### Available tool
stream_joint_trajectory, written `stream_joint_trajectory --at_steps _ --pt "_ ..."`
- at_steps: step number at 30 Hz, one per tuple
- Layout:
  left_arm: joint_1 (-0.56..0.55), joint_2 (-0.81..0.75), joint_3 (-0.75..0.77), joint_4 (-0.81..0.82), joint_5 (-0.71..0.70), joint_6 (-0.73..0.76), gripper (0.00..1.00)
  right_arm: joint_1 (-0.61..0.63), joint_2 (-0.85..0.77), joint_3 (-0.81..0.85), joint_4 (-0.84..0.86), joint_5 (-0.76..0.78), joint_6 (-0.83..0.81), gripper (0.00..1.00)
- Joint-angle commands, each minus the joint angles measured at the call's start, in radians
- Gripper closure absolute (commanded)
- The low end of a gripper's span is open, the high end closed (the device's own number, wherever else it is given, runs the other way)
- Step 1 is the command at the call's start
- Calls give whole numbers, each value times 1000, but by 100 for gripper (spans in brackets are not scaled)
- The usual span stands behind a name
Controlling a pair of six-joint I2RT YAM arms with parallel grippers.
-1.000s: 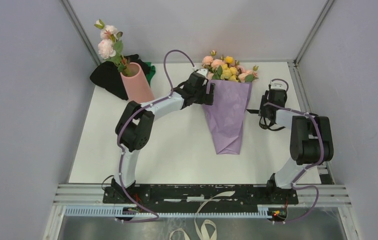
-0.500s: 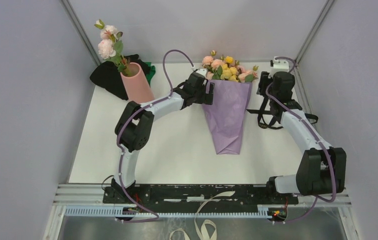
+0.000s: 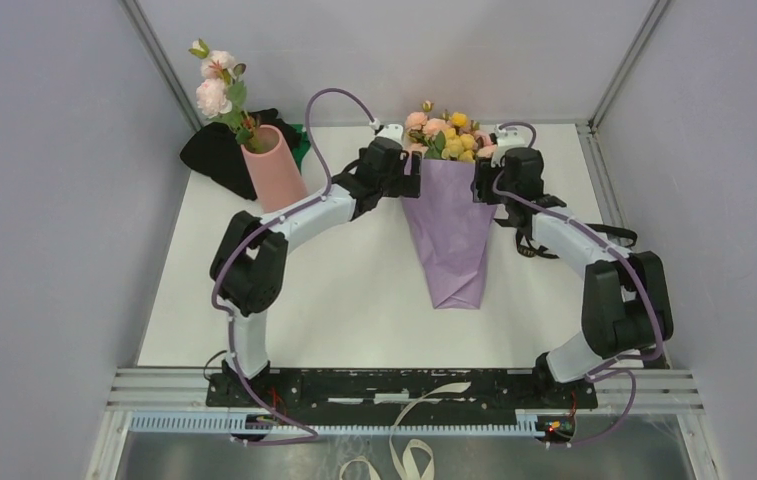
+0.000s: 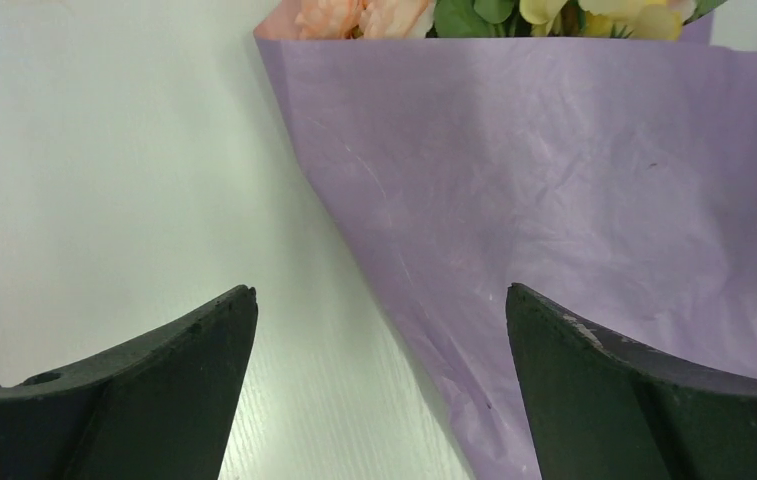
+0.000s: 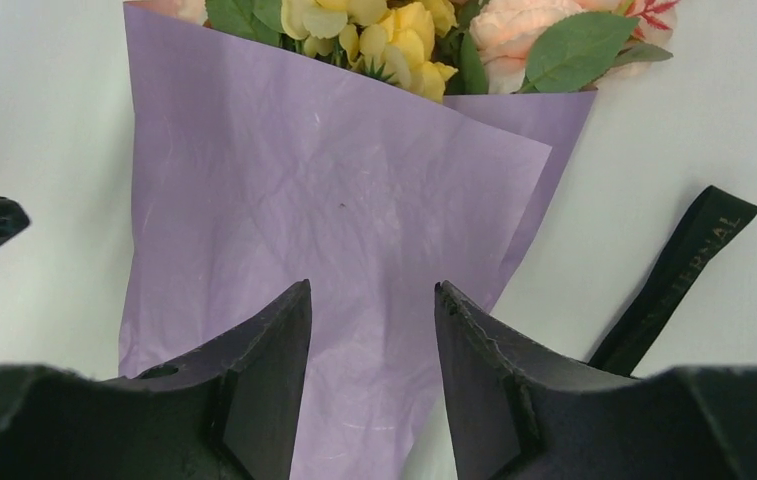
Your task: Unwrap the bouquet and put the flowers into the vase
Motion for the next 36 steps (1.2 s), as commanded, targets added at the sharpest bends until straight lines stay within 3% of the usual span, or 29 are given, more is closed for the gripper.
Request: stream_joint_trajectory --at_steps 1,5,27,36 --pt "-27 -57 -38 98 42 -5 0 -7 -50 -26 43 -18 18 45" --pt "-118 -10 35 35 -96 54 0 -8 -56 -64 36 16 7 44" --pt "-150 11 72 -5 -42 26 0 -18 -104 -197 84 67 14 44" --pt "-153 -30 56 -14 -60 37 0 -28 -12 -223 156 -96 53 48"
